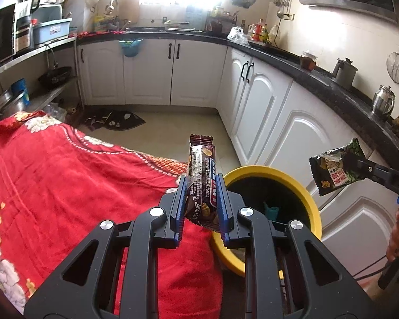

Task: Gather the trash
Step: 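Lift the chocolate wrapper and green packet and carry them over the yellow bin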

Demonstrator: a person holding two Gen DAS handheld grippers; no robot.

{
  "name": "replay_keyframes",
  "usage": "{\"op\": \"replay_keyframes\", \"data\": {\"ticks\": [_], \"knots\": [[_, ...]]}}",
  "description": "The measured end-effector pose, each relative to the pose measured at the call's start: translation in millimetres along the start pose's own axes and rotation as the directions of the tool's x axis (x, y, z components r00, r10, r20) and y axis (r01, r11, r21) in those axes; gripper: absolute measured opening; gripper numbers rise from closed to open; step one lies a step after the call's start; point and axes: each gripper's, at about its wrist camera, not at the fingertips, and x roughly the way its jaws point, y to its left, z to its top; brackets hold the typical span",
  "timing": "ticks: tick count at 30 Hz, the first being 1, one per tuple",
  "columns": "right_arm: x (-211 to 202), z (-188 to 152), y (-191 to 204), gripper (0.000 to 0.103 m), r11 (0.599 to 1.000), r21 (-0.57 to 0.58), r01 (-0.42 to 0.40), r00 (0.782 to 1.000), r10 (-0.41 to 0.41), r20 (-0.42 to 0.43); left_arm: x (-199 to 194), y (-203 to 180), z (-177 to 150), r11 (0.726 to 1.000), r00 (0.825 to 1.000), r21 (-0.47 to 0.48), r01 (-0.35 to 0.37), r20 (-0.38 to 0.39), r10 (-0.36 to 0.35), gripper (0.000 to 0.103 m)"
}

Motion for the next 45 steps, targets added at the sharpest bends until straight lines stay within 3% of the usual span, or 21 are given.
{"op": "replay_keyframes", "data": {"ticks": [12, 22, 45], "knots": [[-9, 0, -15, 0.007, 0.998, -0.004, 0.058, 0.998, -0.058, 0.036, 5, -36, 8, 0.999, 0.999, 0.033, 0.028, 0.041, -0.03, 0.015], [3, -11, -18, 0.007, 0.994, -0.043, 0.1, 0.995, -0.1, 0.013, 21, -49, 0, 0.999, 0.999, 0.037, 0.03, 0.021, -0.031, 0.015], [60, -56, -43, 0.007, 0.989, -0.013, 0.144, 0.975, -0.144, -0.167, 72, -61, -24, 0.996, 0.991, 0.055, 0.064, -0.121, -0.057, 0.016]]}}
